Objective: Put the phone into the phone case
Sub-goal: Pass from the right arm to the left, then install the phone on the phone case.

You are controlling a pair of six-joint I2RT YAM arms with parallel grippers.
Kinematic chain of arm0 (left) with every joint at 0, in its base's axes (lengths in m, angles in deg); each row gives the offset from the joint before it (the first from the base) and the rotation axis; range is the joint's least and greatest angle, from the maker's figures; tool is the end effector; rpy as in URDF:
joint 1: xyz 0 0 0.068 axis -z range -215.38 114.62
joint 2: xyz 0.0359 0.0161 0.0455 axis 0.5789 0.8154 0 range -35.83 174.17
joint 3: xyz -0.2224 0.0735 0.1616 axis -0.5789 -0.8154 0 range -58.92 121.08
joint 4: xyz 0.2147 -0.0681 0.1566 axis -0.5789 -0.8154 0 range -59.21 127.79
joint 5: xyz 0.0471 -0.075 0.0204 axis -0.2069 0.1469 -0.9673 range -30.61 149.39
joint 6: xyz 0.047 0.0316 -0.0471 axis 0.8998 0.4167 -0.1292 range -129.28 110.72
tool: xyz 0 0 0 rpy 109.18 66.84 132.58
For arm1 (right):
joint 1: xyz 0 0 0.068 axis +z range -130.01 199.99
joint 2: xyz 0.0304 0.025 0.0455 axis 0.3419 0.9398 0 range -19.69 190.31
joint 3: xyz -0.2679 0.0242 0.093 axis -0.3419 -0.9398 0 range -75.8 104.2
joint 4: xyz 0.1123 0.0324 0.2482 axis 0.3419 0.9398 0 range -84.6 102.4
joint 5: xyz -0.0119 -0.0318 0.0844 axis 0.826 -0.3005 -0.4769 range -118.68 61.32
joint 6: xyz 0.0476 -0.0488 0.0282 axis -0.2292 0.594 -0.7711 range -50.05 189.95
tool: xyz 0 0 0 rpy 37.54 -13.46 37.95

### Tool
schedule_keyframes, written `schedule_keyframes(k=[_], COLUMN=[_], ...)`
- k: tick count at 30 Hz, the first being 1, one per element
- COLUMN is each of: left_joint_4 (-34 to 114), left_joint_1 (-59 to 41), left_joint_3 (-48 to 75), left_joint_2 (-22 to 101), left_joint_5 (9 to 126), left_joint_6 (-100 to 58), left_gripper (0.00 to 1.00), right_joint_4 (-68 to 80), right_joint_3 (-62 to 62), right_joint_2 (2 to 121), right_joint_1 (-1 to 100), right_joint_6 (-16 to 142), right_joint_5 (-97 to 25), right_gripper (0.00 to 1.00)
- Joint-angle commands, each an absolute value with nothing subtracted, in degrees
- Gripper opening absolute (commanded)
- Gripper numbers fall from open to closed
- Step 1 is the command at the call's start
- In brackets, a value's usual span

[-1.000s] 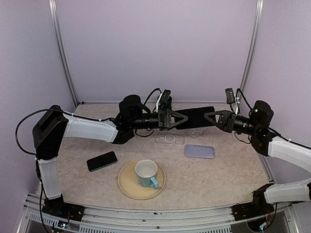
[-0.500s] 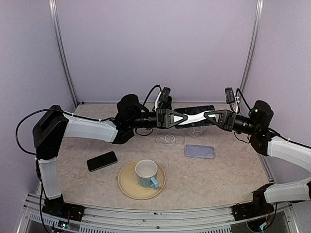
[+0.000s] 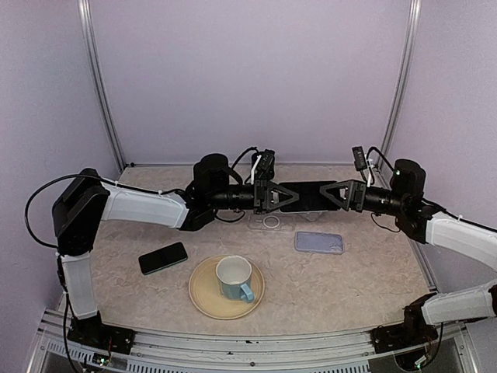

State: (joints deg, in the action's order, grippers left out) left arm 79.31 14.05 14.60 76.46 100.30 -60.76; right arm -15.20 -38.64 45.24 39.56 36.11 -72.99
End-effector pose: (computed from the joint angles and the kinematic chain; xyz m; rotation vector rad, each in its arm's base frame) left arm 0.2844 -0.3940 0.2595 0.6584 1.7758 -1.8458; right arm 0.2466 0.1333 0.2814 -0.4042 1.8049 1.3234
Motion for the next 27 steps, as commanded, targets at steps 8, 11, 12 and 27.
schedule_keyframes(k=[8,11,12,27], left_joint_4=[68.9,66.5,65.5,48.6], left_joint_1=[12.7,12.3,12.3,12.0], left_joint_3=[20.1,21.9,22.5,35.1], left_joint_2=[76.4,77.6,77.9,86.9], left_joint_5=[98.0,98.2,98.2,100.3], left_joint_6=[-56.5,-56.3,-56.2,-52.6], left_gripper=[0.0,0.0,0.0,0.0], right_joint_4=[3.0,6.1,7.0,12.5], right_joint_3=[-33.4,-33.3,-33.3,-36.3], right_joint_2=[45.3,45.8,45.9,45.8], right_joint_1=[37.3,36.5,36.3,33.0], right_joint_6=[42.4,42.6,42.7,41.5], right_joint_5=[-64.6,-62.5,-61.8,-54.1], right_gripper=[0.99,1.0,1.0,1.0])
